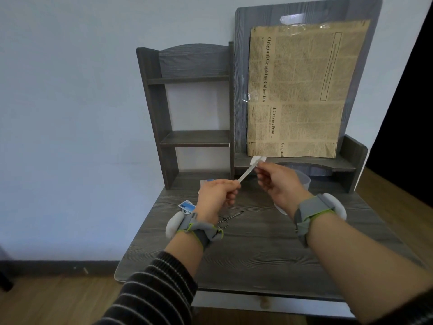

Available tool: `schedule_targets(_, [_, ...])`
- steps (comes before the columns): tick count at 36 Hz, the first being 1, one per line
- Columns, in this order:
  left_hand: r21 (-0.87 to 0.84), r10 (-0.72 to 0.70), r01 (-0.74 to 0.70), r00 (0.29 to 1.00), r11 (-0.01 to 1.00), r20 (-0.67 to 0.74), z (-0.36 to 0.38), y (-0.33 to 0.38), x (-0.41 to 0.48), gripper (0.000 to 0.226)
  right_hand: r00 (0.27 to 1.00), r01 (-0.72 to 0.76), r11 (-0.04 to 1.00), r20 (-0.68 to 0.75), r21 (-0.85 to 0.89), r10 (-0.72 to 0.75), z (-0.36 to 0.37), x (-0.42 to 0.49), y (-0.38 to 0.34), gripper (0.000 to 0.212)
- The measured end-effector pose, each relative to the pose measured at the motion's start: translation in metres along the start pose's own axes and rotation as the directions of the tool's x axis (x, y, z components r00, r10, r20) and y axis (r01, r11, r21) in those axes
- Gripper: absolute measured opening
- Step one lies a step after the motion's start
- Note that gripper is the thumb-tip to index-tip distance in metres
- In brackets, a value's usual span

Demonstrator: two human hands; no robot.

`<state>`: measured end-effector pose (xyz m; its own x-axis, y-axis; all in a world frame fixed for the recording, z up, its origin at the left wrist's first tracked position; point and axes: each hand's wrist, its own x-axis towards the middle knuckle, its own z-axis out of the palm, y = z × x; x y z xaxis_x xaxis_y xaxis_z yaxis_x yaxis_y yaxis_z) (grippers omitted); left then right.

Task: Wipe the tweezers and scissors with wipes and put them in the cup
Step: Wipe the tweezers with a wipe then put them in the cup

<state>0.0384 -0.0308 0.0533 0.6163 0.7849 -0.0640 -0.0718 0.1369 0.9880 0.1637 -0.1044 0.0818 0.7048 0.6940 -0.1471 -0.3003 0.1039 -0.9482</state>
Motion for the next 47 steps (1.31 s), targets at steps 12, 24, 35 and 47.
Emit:
schedule_targets(12, [-0.042,-0.052,0.052,0.999,0.998,0.000,-0.001,-0.003,0.000,0.017,0.995,-0.047,0.997,0.086,-0.068,0.053,0.004,-0.007,0.016,0.013])
schedule_targets(24, [0.259,0.199,-0.177,0.978,0.950,-0.064,-0.001,-0.004,-0.005,0.017,0.998,-0.052,0.998,-0.041,0.036,0.054,-0.012,0.005,0.005,0.014])
schedule_targets(35, [0.306,0.229,-0.207,0.972,0.929,-0.040,0.000,-0.003,-0.006,0.014,0.993,-0.059,0.996,0.105,0.065,0.052,-0.004,-0.006,0.017,0.014])
schedule_targets(47, [-0.057,-0.190,0.192,0.981,0.980,0.045,0.000,0.004,-0.007,0.019,0.995,-0.023,0.996,0.104,0.089,0.014,-0.004,-0.003,0.007,0.011])
